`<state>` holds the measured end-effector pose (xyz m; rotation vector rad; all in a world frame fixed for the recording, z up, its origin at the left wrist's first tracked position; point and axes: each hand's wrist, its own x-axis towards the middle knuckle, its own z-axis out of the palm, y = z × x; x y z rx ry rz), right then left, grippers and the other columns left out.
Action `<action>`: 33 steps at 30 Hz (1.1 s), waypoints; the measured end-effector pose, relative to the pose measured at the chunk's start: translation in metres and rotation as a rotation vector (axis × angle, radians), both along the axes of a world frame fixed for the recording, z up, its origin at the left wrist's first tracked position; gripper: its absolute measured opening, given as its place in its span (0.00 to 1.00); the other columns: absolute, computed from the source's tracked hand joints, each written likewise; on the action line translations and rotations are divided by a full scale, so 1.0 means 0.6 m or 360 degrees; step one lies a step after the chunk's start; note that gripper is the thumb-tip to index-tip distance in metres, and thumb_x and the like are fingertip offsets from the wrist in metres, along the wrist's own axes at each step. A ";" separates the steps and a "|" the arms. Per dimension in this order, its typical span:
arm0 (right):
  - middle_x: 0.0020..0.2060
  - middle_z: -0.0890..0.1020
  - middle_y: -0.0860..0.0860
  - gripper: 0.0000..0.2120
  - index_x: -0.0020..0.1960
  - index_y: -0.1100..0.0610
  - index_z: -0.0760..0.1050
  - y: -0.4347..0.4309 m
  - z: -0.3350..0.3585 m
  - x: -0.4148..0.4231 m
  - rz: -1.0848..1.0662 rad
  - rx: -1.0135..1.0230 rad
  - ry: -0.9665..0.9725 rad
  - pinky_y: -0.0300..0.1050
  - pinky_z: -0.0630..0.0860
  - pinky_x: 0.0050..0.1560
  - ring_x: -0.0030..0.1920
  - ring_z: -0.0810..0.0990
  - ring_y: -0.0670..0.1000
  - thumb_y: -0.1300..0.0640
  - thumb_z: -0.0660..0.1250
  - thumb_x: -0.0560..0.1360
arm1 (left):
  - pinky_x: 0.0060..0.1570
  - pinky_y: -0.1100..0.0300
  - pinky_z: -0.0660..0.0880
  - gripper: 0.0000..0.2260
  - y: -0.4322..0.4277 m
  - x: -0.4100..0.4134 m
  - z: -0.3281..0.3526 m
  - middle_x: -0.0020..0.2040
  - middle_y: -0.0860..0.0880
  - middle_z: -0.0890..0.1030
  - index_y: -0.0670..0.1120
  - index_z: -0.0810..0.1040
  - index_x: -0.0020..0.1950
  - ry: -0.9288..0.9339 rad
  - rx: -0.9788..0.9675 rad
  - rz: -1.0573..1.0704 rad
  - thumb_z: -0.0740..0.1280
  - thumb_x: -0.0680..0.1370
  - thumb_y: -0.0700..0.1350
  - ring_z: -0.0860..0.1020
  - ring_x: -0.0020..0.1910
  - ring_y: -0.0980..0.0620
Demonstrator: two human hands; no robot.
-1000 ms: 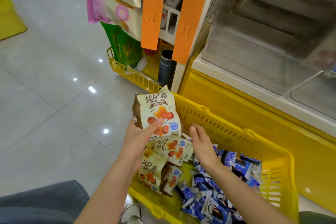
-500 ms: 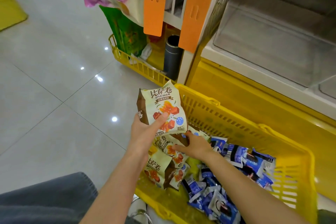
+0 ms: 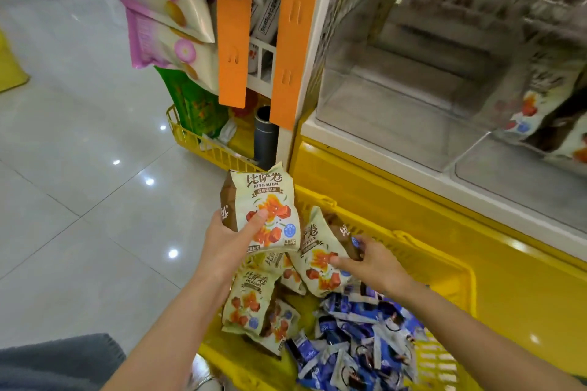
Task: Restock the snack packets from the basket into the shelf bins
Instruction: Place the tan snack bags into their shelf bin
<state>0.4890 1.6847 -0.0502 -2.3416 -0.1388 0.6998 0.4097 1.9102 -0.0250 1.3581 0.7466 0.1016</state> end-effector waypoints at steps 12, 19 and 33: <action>0.46 0.83 0.45 0.16 0.55 0.52 0.74 -0.180 0.285 0.016 -0.0632 0.0559 -0.0688 0.33 0.74 0.38 0.43 0.81 0.40 0.49 0.72 0.69 | 0.51 0.56 0.75 0.20 -0.097 0.069 0.149 0.49 0.59 0.83 0.58 0.75 0.55 -0.0413 0.0258 -0.0424 0.74 0.65 0.57 0.81 0.50 0.57; 0.47 0.82 0.47 0.18 0.59 0.55 0.72 -0.262 0.365 0.083 -0.1031 0.0750 -0.0964 0.36 0.77 0.40 0.44 0.82 0.42 0.49 0.69 0.73 | 0.24 0.80 0.67 0.12 -0.174 0.115 0.223 0.32 0.71 0.78 0.62 0.70 0.44 -0.0613 0.0254 -0.0664 0.72 0.70 0.51 0.74 0.31 0.77; 0.58 0.80 0.54 0.17 0.61 0.58 0.74 -0.291 0.317 0.259 -0.0983 0.0576 -0.0412 0.44 0.76 0.51 0.49 0.79 0.50 0.59 0.69 0.73 | 0.21 0.78 0.66 0.15 -0.242 0.201 0.236 0.40 0.62 0.79 0.57 0.73 0.49 -0.0591 0.0087 -0.0601 0.74 0.67 0.53 0.76 0.31 0.74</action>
